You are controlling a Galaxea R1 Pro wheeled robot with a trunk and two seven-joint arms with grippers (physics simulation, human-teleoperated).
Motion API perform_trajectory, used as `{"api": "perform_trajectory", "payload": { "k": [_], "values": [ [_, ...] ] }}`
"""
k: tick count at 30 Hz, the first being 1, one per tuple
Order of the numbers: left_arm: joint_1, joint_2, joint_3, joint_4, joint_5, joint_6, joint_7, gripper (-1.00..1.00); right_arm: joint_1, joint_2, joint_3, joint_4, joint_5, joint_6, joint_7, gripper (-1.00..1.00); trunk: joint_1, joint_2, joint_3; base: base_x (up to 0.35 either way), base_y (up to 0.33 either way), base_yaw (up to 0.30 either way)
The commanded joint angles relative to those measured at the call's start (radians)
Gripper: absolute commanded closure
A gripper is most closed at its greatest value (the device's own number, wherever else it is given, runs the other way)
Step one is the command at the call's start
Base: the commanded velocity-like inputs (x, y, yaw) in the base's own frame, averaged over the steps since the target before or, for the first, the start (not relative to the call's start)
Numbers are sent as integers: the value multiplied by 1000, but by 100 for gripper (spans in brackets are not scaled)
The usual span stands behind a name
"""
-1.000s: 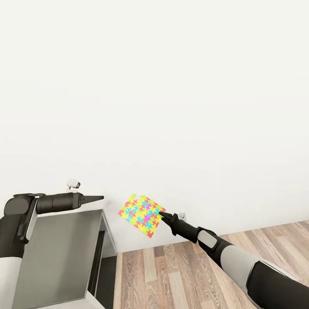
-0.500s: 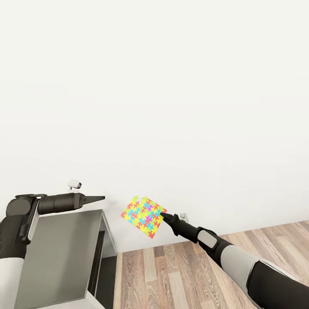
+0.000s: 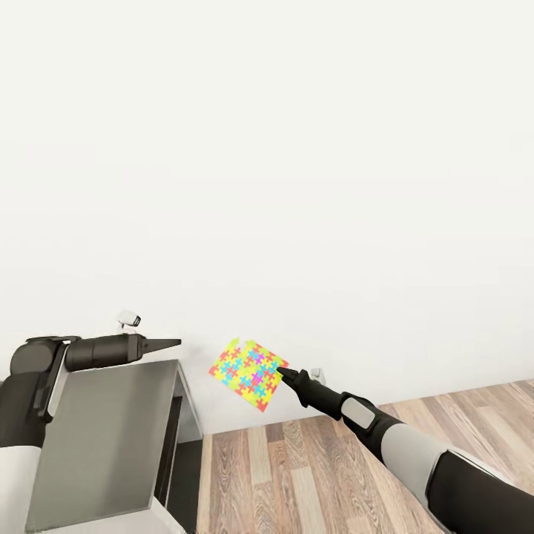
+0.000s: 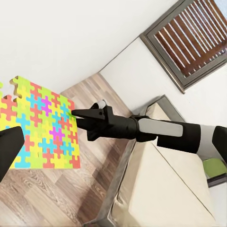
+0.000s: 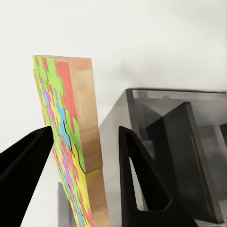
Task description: Put all the toys in the child's room - the three board games (two on the bed and one on the table), the two jigsaw puzzles on the table, and the tennis ball on the table - inside the toy box on the table in the child's room.
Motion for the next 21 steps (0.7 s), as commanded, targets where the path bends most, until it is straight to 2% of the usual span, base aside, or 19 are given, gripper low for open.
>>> {"api": "perform_trajectory", "payload": {
  "k": [1,11,21],
  "values": [
    [-1,0,1,-1,-8,10,-8,-100,-1,0,6,2,-11,8,3,100,0,-2,-2,-240,65,0],
    [-1,0,1,0,-9,10,-8,-100,-1,0,6,2,-11,7,7,100,0,-2,-2,-251,33,0],
    [-1,0,0,-1,-9,10,-8,-100,-1,0,6,2,-11,8,9,100,0,-2,-2,-43,1,0]
  ]
}}
